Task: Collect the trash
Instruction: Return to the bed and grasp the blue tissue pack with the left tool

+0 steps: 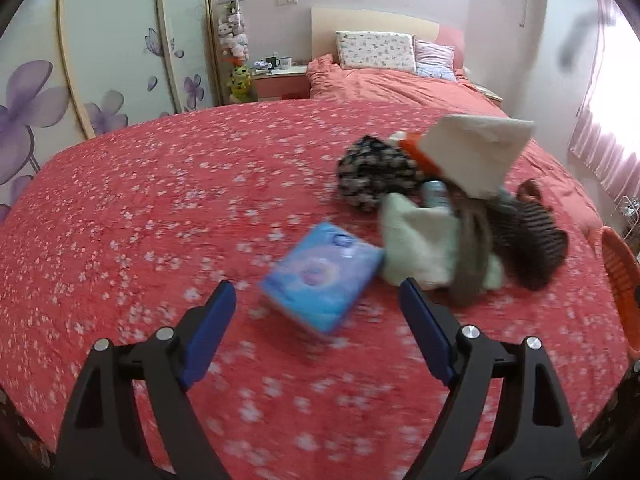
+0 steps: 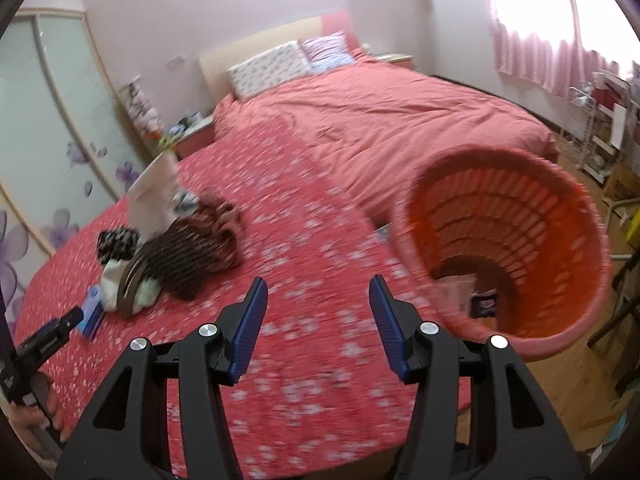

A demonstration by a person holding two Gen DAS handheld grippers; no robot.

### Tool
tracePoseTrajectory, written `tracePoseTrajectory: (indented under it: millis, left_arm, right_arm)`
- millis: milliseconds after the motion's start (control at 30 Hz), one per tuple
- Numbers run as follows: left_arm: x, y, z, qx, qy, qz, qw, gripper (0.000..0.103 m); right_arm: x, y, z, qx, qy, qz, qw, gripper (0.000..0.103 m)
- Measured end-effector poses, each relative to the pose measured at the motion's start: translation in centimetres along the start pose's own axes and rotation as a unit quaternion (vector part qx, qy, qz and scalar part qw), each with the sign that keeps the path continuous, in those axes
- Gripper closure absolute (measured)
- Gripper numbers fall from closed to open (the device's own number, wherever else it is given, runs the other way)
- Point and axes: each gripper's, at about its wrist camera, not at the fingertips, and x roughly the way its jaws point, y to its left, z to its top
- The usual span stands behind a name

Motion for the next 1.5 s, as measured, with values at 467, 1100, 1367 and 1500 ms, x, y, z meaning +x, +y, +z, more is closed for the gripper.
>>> tracePoseTrajectory:
  millis: [467,1100,1367,1500]
  left_arm:
    - [4.5,-0.1,0.5,0.031,0.049,-0.016,0.9982,0.03]
    - [5.5,3.8,2.4,-0.039,0.041,0.012,0.9984,0.046]
    - [5.8,3.9,2.3,-0.034,0.042,0.008,0.9985,0.042]
    - [6.0,3.6,2.4,-0.027,0.044,0.01,0.9986,0.042]
  right_arm:
    - [3.5,7.2,-0.3,-0.055,0.027,0.016,0.998,0.05]
    - [6.0,12.1,0.2,-0.096,0.021,0.041,0.994,0.05]
    - [7.8,14.3,-0.4,-0.142,0.02,-0.003,0.99,0.088]
    - [6.8,12.6,0.2,-0.107,0.017,0.019,0.994,0.096]
